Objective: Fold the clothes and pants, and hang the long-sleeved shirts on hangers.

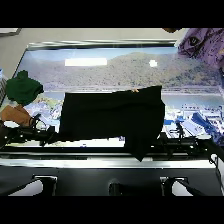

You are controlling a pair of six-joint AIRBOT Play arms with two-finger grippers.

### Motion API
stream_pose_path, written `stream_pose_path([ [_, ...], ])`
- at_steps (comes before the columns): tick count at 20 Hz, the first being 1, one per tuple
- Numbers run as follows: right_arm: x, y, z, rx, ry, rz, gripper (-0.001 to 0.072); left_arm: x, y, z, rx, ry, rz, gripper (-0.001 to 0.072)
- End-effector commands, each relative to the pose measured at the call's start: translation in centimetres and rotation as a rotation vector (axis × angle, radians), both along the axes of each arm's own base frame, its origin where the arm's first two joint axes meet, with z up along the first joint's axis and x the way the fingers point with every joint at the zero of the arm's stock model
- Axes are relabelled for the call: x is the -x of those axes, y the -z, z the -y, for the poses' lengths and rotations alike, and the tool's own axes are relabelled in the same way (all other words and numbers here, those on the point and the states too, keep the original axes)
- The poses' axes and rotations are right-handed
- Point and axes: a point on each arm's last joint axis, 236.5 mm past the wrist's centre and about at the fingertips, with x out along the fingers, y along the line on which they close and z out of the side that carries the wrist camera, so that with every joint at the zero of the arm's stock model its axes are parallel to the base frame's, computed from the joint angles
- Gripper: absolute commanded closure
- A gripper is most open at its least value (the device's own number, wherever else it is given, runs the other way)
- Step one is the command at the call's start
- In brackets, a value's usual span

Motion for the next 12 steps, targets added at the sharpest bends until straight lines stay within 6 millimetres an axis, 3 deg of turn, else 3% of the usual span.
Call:
stream_pose_path([
  [1,2.3,-2.4,0.8,0.102,-0.026,-0.011,0.0689,2.0,-1.5,-1.9,-0.127,-0.045,-0.063,0.0691],
  [3,4.4,-4.4,1.0,0.167,-0.024,-0.024,0.0689,3.3,-2.7,-3.5,-0.233,-0.081,-0.073,0.069],
  [6,7.3,-7.3,0.9,0.252,0.001,0.006,0.0689,3.2,-4.9,-3.8,-0.277,-0.134,-0.004,0.0691],
  [7,7.3,-8.3,1.0,0.285,0.025,0.048,0.0689,2.9,-5.2,-3.9,-0.285,-0.139,0.02,0.0691],
  [9,5.9,-10.5,2.0,0.355,0.067,0.166,0.069,1.8,-5.4,-4.0,-0.296,-0.137,0.077,0.0691],
  [12,2.2,-12.7,3.5,0.383,0.101,0.262,0.069,-1.4,-6.1,-4.2,-0.315,-0.175,0.18,0.0691],
])
